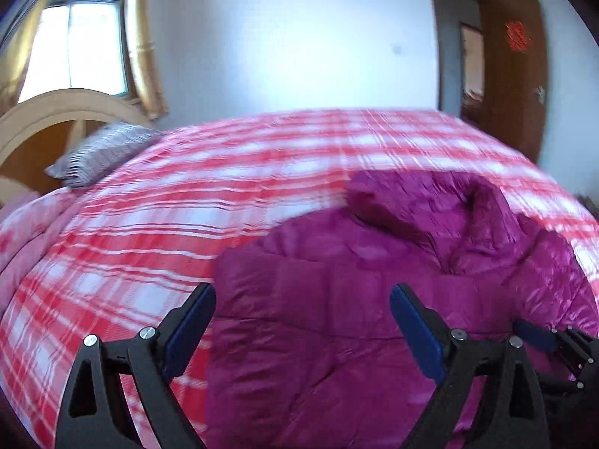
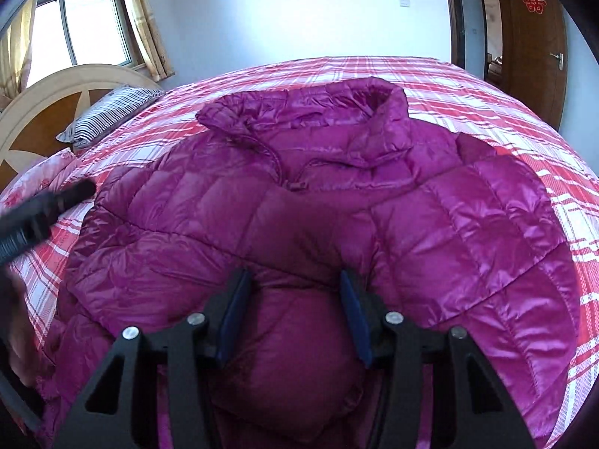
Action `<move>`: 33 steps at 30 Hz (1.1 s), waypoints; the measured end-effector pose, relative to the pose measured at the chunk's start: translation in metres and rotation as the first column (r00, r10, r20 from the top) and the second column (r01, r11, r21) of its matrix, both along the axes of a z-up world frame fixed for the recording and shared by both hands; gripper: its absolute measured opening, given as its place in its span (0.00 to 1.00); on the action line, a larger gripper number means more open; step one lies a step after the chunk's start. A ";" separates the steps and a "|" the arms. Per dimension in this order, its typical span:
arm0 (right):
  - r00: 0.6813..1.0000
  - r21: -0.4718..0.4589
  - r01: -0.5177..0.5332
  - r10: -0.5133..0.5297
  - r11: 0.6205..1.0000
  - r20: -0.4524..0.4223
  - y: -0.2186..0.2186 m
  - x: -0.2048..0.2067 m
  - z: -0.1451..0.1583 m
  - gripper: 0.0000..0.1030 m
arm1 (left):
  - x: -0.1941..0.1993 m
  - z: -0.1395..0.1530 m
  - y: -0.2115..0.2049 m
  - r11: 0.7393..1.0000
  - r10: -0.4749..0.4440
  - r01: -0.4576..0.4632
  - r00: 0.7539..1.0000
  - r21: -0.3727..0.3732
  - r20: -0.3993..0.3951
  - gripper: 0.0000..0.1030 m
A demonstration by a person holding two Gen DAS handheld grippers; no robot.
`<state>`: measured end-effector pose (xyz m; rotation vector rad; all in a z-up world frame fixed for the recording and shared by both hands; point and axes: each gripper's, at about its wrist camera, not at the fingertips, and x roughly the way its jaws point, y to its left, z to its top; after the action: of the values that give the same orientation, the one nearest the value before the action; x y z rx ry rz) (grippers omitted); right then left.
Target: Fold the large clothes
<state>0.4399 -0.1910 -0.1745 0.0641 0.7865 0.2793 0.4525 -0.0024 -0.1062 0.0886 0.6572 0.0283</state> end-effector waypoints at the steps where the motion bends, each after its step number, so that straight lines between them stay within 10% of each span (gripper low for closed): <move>1: 1.000 0.006 0.000 0.000 1.000 0.001 -0.002 -0.002 -0.001 0.51 | 0.008 -0.008 -0.003 1.000 -0.010 0.010 0.999 0.004 -0.037 0.92; 10: 1.000 0.028 0.002 -0.002 1.000 -0.002 -0.005 -0.001 -0.002 0.52 | 0.037 -0.063 0.011 0.996 0.002 -0.022 0.976 -0.087 -0.217 0.93; 33: 1.000 -0.100 0.018 -0.018 0.995 -0.004 0.012 0.000 -0.007 0.53 | 0.039 -0.071 0.009 0.996 0.029 -0.047 0.974 -0.076 -0.224 0.99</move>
<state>0.4397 -0.1795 -0.1811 -0.0227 0.8032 0.2225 0.4915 0.0071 -0.1772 0.0005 0.8833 0.0289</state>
